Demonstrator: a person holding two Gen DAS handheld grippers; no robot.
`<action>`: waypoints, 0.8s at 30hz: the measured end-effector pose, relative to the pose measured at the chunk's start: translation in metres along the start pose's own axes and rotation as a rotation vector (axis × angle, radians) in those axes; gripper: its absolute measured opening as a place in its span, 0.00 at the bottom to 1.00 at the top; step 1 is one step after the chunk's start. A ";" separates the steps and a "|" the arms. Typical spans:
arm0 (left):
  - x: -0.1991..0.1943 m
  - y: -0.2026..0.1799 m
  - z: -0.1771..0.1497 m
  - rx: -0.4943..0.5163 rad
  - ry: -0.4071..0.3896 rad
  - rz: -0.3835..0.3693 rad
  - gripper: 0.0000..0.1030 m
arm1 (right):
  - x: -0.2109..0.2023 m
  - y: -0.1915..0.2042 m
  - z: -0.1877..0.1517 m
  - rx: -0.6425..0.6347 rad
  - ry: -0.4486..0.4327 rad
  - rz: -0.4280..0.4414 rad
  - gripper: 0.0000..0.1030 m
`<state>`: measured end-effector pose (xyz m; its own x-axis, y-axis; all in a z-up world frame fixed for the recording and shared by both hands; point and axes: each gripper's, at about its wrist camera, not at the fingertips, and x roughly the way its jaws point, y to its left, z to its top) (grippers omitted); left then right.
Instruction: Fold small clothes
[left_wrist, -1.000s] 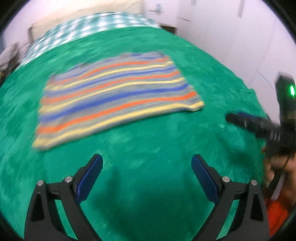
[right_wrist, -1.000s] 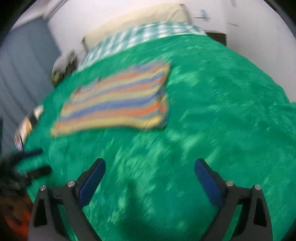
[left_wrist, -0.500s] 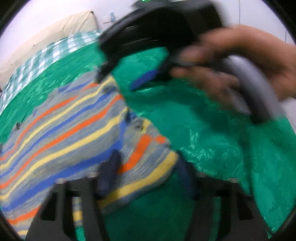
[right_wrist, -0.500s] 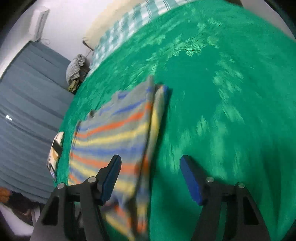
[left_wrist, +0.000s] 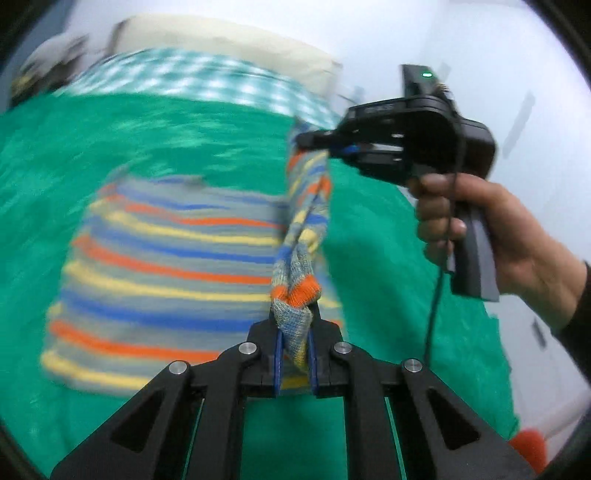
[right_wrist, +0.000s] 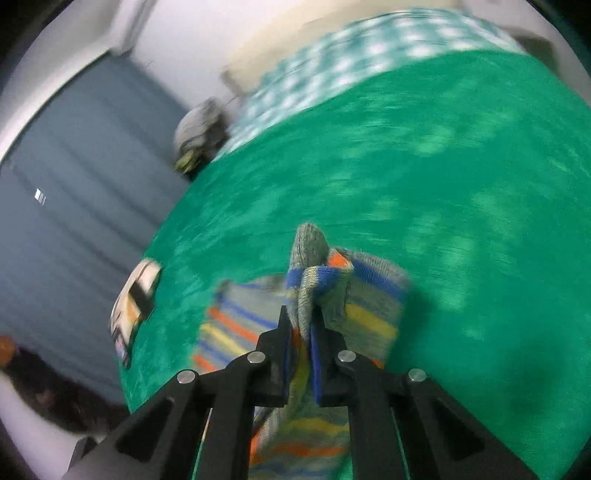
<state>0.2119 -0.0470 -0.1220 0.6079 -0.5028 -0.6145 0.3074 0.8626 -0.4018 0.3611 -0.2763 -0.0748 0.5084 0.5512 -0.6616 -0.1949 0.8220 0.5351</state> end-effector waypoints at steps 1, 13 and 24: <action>-0.007 0.019 0.000 -0.032 -0.003 0.032 0.09 | 0.014 0.018 0.002 -0.031 0.016 0.003 0.09; -0.025 0.145 -0.031 -0.250 0.080 0.258 0.56 | 0.165 0.090 -0.027 0.026 0.116 0.092 0.27; -0.026 0.128 0.009 -0.142 0.043 0.158 0.69 | 0.051 0.095 -0.106 -0.359 0.112 -0.024 0.27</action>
<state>0.2421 0.0774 -0.1509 0.6073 -0.3661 -0.7051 0.1021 0.9161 -0.3877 0.2796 -0.1546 -0.1134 0.4255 0.5274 -0.7354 -0.4756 0.8217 0.3142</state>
